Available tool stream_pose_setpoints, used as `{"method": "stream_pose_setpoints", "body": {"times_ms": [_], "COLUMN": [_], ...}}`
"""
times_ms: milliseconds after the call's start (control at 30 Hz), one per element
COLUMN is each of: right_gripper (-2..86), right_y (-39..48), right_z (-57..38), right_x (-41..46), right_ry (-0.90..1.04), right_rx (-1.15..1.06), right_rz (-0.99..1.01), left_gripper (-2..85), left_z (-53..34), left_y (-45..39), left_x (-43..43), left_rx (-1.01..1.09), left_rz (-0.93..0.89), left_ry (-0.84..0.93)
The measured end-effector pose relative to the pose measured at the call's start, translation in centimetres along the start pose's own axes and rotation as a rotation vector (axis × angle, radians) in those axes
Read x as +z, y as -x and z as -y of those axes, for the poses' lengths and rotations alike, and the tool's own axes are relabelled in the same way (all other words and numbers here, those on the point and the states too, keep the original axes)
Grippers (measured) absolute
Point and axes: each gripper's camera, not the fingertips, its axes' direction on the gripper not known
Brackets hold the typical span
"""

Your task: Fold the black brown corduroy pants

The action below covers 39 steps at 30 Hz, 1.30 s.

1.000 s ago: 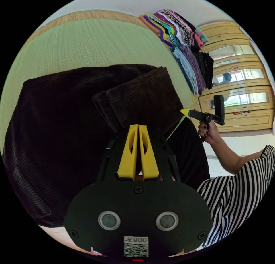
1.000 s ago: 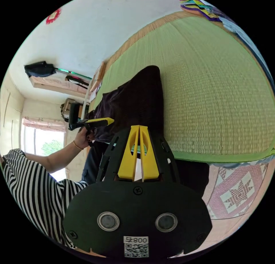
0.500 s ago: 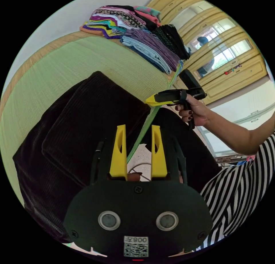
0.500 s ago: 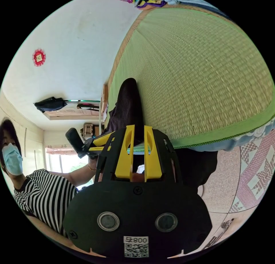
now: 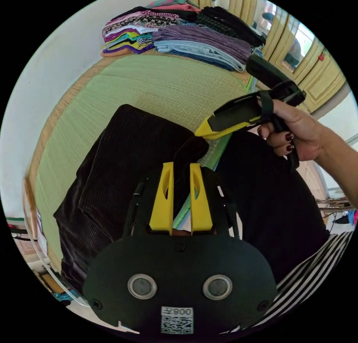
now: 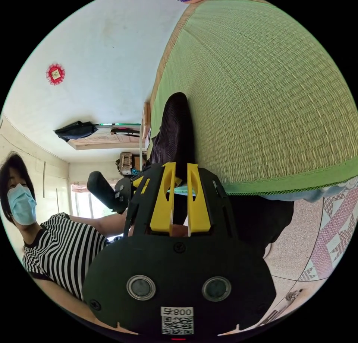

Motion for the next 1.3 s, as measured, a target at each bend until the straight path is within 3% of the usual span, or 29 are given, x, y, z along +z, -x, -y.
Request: {"method": "stream_pose_setpoints", "body": {"times_ms": [300, 567, 933, 1300], "right_gripper": [8.2, 10.9, 8.4, 5.9], "right_y": [1.1, 2.1, 1.2, 7.9], "right_z": [4.9, 12.0, 13.9, 14.1], "right_x": [-0.7, 5.3, 13.5, 18.3], "right_ry": [-0.059, 0.029, 0.074, 0.018], "right_rx": [-0.027, -0.024, 0.044, -0.09], "right_rz": [-0.037, -0.004, 0.129, -0.031], "left_gripper": [6.3, 6.5, 6.7, 6.6], "left_z": [-2.8, -6.5, -13.6, -21.1], "left_y": [0.3, 1.6, 7.0, 13.4], "left_x": [-2.1, -2.7, -2.0, -0.8], "left_rx": [-0.079, -0.094, -0.176, -0.188], "left_rz": [-0.078, -0.095, -0.19, -0.351], "left_ry": [-0.107, -0.172, -0.272, -0.421]}}
